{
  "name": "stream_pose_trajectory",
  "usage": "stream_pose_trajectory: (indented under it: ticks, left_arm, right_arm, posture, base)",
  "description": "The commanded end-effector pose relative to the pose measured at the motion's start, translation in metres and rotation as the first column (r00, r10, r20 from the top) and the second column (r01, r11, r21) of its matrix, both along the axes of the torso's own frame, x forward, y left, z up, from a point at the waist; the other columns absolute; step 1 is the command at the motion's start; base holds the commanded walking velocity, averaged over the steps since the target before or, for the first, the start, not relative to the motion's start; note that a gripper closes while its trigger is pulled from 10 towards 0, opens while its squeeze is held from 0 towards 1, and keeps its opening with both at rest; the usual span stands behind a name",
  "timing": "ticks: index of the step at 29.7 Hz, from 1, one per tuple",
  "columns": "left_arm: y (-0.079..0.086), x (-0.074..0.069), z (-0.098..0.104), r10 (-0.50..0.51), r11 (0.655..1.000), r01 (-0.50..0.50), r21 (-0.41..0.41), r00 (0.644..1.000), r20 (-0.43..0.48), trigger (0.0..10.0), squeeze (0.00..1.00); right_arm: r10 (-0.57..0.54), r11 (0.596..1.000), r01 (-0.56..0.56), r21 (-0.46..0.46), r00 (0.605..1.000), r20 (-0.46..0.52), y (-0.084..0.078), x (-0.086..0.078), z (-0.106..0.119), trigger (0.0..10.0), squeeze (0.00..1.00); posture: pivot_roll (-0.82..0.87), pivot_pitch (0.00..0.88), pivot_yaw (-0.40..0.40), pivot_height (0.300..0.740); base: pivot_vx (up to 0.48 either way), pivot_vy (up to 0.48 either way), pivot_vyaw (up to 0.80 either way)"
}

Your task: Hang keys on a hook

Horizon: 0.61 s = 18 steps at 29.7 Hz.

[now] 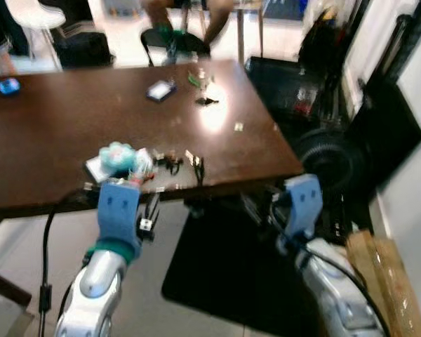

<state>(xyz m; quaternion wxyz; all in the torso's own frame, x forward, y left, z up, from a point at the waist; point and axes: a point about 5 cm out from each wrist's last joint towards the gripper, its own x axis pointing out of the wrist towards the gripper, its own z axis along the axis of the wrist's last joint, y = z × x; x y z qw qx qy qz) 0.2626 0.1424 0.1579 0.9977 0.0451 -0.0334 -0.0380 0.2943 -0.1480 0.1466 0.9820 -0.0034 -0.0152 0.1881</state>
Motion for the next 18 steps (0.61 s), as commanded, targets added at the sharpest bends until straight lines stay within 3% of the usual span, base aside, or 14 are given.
stream_pose_trajectory:
  ticks: [1, 12, 15, 18]
  left_arm:
    - [0.006, -0.002, -0.007, 0.018, 1.0, -0.017, 0.017, 0.999, -0.032, 10.0, 0.0]
    - [0.006, -0.001, -0.007, 0.018, 1.0, -0.018, 0.014, 0.999, -0.034, 10.0, 0.0]
    - [0.005, 0.0, -0.01, -0.004, 1.0, 0.003, -0.008, 0.998, -0.059, 10.0, 0.0]
    - [0.007, -0.002, -0.02, -0.079, 0.996, 0.083, 0.02, 0.986, -0.149, 10.0, 0.0]
  right_arm:
    - [0.024, 1.0, -0.024, 0.006, 1.0, -0.014, 0.007, -0.002, -0.005, 10.0, 0.0]
    - [0.029, 1.0, -0.029, 0.004, 0.999, -0.013, 0.008, -0.002, -0.005, 10.0, 0.0]
    - [0.03, 1.0, -0.03, 0.003, 0.999, -0.013, 0.008, -0.002, -0.006, 10.0, 0.0]
    - [0.033, 0.999, -0.033, 0.002, 0.999, -0.014, 0.008, -0.001, -0.006, 10.0, 0.0]
  posture:
    - [-0.09, 0.006, 0.091, 0.74]
    - [-0.09, 0.0, 0.092, 0.74]
    - [-0.09, 0.0, 0.092, 0.74]
    - [-0.09, 0.0, 0.09, 0.74]
  base:
    - [0.371, 0.0, 0.0]
    - [0.358, 0.0, 0.0]
    - [0.0, 0.0, 0.0]
    - [0.0, 0.0, 0.0]
